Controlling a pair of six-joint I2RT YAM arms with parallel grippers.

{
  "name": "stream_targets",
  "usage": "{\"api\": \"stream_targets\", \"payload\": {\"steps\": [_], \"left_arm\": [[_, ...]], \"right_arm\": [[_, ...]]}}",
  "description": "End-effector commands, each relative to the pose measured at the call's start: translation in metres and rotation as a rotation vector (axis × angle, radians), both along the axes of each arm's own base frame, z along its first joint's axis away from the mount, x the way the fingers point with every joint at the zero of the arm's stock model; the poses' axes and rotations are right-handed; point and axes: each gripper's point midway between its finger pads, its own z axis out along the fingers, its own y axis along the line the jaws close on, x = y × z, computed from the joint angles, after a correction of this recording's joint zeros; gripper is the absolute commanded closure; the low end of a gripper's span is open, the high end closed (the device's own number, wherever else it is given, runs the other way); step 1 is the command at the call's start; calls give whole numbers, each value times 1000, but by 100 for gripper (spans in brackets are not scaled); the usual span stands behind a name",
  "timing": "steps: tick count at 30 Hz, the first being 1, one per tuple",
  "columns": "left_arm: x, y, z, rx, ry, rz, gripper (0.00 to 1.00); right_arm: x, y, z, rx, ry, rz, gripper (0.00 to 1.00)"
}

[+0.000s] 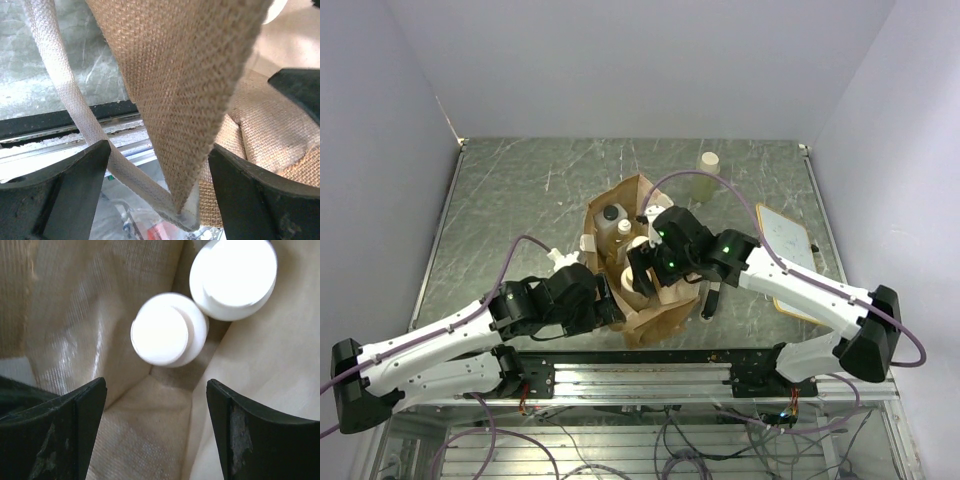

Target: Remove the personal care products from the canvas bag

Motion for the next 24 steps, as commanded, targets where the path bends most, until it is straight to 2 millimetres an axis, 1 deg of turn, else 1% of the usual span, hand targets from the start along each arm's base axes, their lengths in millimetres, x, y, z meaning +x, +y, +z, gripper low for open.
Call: {"api": "stream_targets", "payload": {"steps": [1,3,7,11,13,16,19,21,24], "left_arm": [[-17,6,-4,55,49,-80,10],[-16,5,-2,55,44,-89,10],[-17,3,0,62,43,-104,9],[-14,4,8,74,24,-116,9],[-14,5,11,84,20,-123,9],[-16,7,12,94,23,-134,9],[-17,9,13,97,21,-136,9],[-17,10,14,93,16,-136,9],[-18,10,14,93,18,-142,9]], "right_arm": [[14,12,2,2,25,-110,19],[14,17,-4,-2,57,-123,18],[15,21,-29,-48,115,-173,18],[22,9,-52,-156,107,-241,17],[23,9,-61,-172,113,-249,16],[21,19,-68,-152,138,-241,15],[23,26,-67,-150,125,-244,13],[25,27,-69,-164,111,-255,10],[29,26,-77,-203,105,-280,6]]}}
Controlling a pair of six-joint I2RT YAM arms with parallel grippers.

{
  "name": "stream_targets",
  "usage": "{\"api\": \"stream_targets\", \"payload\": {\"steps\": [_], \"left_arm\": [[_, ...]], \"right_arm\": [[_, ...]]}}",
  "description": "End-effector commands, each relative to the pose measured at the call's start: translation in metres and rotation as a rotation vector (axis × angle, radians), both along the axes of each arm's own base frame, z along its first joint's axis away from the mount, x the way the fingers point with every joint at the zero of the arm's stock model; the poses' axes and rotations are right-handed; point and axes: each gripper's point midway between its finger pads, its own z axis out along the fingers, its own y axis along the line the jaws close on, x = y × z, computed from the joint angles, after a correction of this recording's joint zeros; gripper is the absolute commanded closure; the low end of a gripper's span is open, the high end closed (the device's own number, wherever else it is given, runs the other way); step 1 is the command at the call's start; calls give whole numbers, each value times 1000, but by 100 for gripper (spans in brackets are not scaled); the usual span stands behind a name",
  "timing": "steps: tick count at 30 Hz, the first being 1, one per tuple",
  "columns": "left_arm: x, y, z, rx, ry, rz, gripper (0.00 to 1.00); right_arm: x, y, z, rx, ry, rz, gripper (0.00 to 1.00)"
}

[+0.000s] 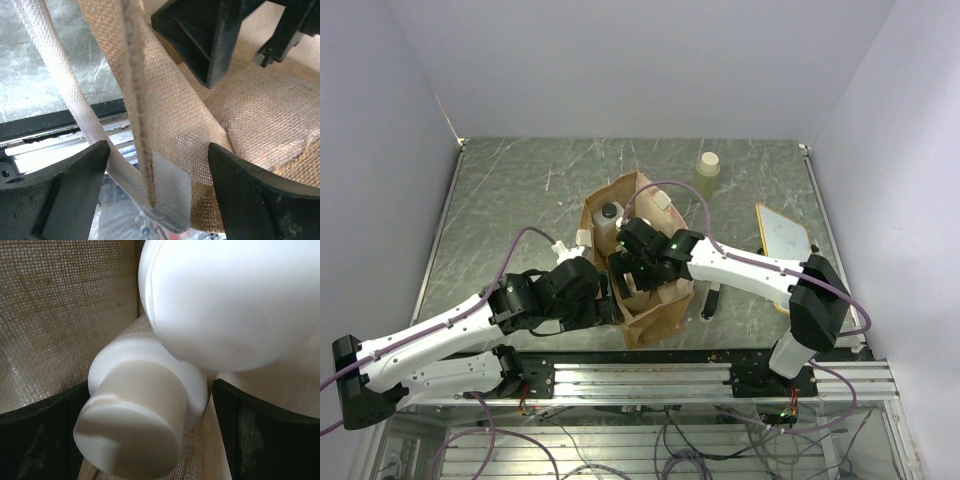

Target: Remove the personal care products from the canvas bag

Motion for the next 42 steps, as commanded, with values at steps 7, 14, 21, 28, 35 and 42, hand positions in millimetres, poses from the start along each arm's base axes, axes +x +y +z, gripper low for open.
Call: {"api": "stream_targets", "payload": {"steps": [7,14,21,28,35,42], "left_arm": [[-15,9,6,45,28,-79,8],[-11,14,15,72,-3,-77,6],[-2,11,20,60,-34,-47,4],[7,14,37,64,-78,-8,3],[24,38,74,113,-175,90,3],[41,56,110,164,-292,141,1]], "right_arm": [[11,8,-11,-91,-46,-24,19],[5,20,22,-11,-35,3,63],[6,29,64,94,-68,7,96],[12,38,120,279,-50,14,100],[18,32,182,542,0,-15,100],[24,26,214,731,38,-36,100]]}}
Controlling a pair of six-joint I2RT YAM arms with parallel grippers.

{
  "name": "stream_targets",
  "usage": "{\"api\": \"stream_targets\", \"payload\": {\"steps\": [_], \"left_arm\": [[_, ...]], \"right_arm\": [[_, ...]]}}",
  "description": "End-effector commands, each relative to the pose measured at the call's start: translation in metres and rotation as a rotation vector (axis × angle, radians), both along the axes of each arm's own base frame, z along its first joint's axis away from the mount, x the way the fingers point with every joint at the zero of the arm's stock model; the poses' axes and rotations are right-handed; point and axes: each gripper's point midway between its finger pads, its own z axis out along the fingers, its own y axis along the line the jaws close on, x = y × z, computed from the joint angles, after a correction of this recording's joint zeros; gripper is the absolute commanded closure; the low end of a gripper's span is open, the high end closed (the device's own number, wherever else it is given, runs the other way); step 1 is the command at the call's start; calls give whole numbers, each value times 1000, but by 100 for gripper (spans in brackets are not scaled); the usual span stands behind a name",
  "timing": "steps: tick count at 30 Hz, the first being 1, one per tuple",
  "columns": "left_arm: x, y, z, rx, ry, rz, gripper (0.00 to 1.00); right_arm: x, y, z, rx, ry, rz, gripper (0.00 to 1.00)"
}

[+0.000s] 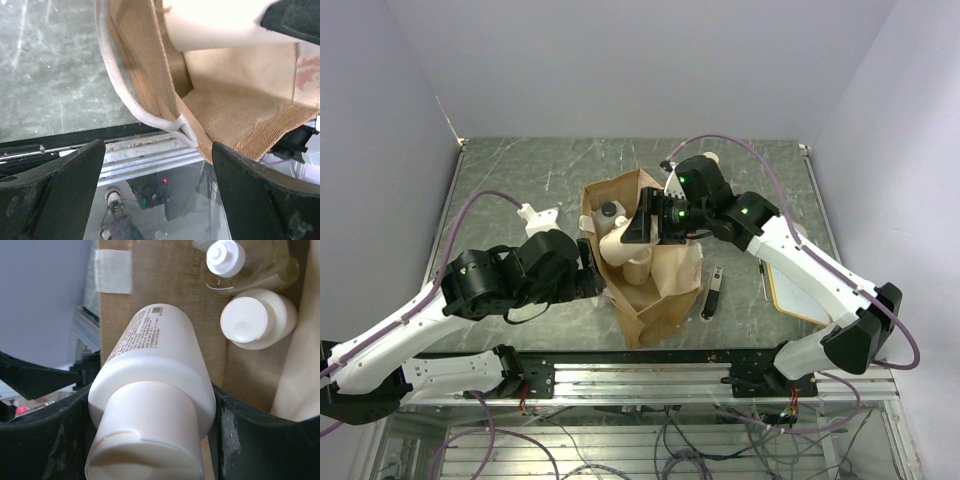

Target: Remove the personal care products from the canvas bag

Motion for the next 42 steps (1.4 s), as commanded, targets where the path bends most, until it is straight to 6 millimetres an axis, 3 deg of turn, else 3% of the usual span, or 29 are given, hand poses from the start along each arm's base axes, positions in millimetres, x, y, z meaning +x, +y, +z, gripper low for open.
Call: {"api": "stream_targets", "payload": {"steps": [1,5,9,14,20,24,30,37,42], "left_arm": [[14,22,14,94,-86,56,1],[21,23,28,89,-129,72,0],[26,21,40,70,-166,78,1],[36,17,50,61,-222,83,2],[55,4,69,89,-308,65,2],[73,-5,84,141,-361,24,2],[111,-6,86,234,-351,-7,2],[166,0,80,242,-312,-37,2],[207,8,74,280,-282,-56,2]], "right_arm": [[-2,15,56,226,-34,40,100],[4,8,79,261,-72,12,100],[15,-5,119,351,-174,-33,100],[31,-32,163,418,-310,-125,100],[58,-73,193,339,-507,-294,100],[84,-101,193,158,-621,-392,100],[126,-139,194,-159,-751,-495,100],[168,-179,169,-361,-841,-624,100],[214,-214,138,-395,-767,-670,100]]}}
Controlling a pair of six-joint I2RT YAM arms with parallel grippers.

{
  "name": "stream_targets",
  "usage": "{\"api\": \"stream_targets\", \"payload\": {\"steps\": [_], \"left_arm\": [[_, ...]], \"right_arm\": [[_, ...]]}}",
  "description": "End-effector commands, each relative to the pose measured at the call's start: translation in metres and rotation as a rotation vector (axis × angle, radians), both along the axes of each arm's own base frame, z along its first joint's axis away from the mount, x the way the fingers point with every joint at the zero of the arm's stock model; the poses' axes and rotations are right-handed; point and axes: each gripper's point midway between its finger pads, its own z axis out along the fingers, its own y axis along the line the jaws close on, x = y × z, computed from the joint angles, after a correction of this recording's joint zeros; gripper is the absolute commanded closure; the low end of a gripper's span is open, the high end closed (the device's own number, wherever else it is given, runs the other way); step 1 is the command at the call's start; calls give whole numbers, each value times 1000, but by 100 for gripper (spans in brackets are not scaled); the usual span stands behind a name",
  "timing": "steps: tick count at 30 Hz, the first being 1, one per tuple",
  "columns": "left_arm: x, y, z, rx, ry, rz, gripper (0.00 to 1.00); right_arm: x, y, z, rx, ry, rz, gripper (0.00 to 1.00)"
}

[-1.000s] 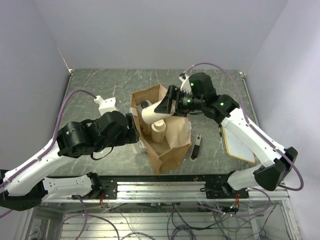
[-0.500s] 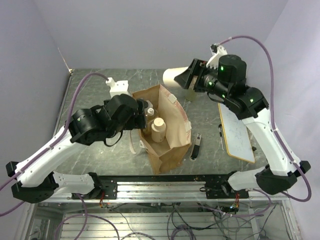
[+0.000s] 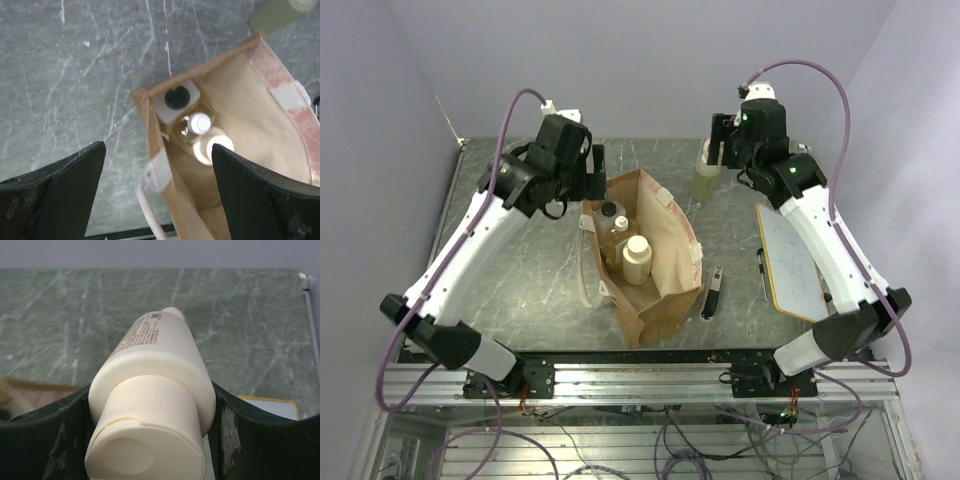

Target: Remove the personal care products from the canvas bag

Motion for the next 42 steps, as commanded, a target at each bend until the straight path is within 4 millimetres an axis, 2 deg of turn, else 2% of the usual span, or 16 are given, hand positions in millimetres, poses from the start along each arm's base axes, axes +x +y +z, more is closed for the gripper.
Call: {"api": "stream_targets", "payload": {"steps": [1,3,7,15,17,24,28,29,32,36,42], "left_arm": [[35,-3,11,1,-20,-87,2],[50,1,7,8,-7,-85,2],[74,10,2,0,1,-65,2],[94,22,-16,-12,39,-26,2],[97,25,-17,-17,43,-16,2],[107,29,-20,-38,51,1,2],[111,31,-18,-45,50,8,2],[111,30,-18,-53,52,5,2],[110,28,-25,-59,67,2,2],[114,30,-25,-54,69,9,2],[118,26,-26,-71,77,3,2]], "right_arm": [[54,-39,34,55,-161,-102,100],[70,-52,23,77,-145,-119,100],[100,-82,-13,154,-78,-163,100],[134,-110,-90,217,71,-164,100],[140,-115,-109,226,114,-158,100],[155,-108,-167,196,244,-19,100],[162,-111,-178,173,249,-18,100],[164,-110,-192,170,272,-13,100],[167,-108,-207,172,305,2,100],[167,-107,-215,180,324,7,100],[164,-108,-220,182,340,-5,93]]}}
